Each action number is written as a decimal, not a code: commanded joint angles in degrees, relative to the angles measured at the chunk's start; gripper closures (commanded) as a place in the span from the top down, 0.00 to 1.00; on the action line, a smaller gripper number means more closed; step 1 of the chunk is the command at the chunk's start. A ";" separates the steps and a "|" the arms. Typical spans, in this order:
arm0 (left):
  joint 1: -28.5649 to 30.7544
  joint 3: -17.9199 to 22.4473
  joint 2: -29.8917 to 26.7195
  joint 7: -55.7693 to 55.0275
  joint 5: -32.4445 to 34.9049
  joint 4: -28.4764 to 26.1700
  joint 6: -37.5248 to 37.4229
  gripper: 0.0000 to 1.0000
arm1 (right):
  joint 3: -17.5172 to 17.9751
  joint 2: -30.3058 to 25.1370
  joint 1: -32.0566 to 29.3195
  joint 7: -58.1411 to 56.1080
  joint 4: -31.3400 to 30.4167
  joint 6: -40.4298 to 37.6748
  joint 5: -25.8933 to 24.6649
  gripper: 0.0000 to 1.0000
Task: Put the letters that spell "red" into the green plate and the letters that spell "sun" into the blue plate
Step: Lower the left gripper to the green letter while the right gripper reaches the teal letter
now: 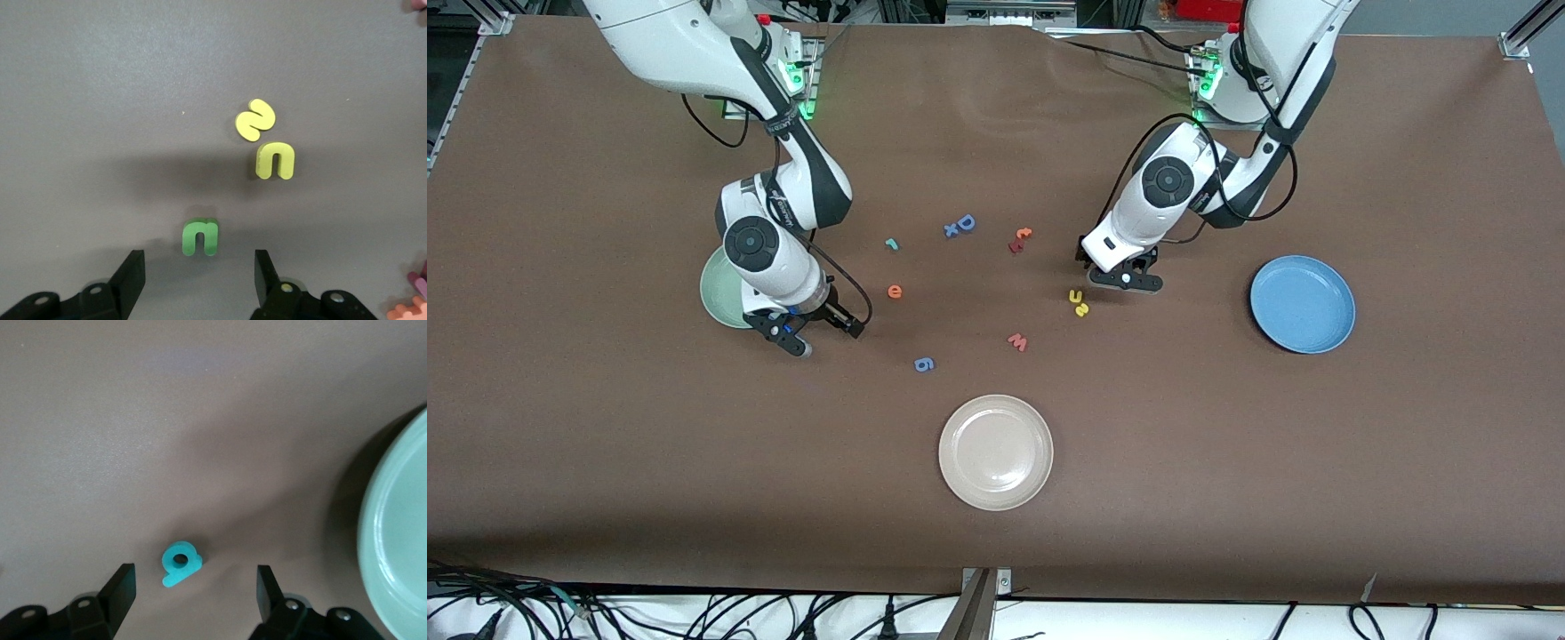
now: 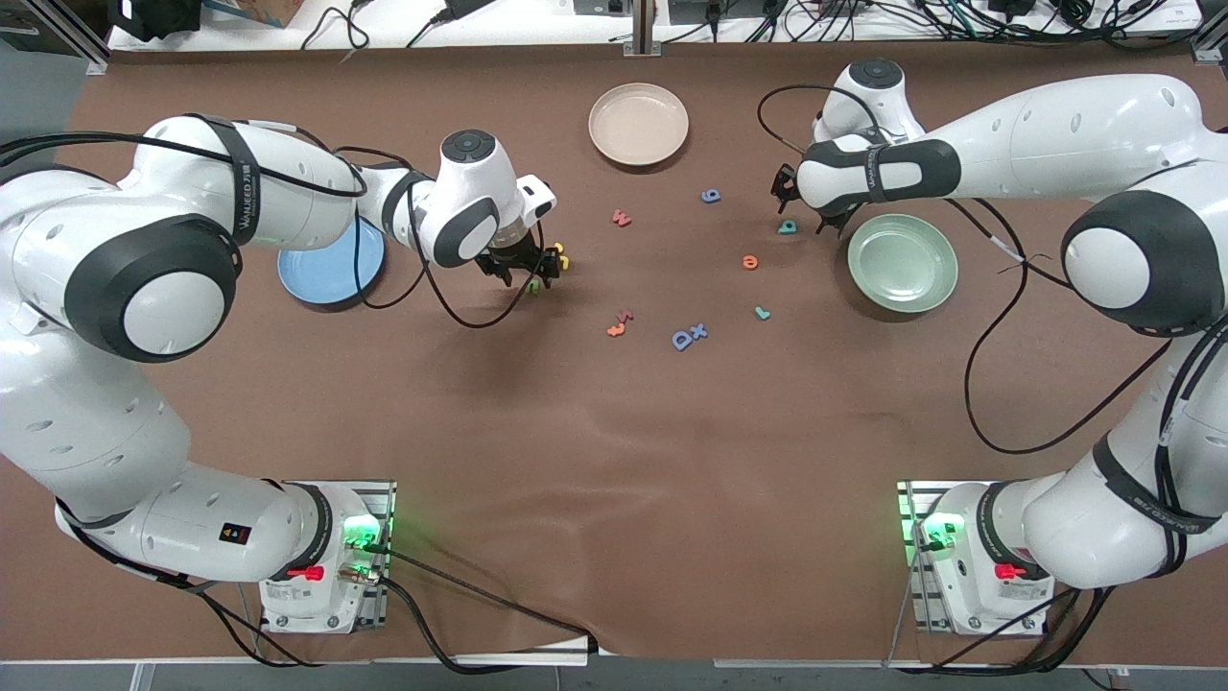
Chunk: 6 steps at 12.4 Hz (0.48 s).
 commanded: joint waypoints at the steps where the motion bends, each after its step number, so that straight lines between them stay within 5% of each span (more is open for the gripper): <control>1: -1.93 1.67 1.18 0.09 -0.93 0.55 1.55 0.71 | 0.07 1.10 0.43 1.83 -0.42 2.75 0.87 0.81; 6: -3.16 2.38 2.85 0.09 -0.93 0.55 3.31 0.70 | 0.86 2.59 0.87 3.42 -0.42 4.77 0.87 0.76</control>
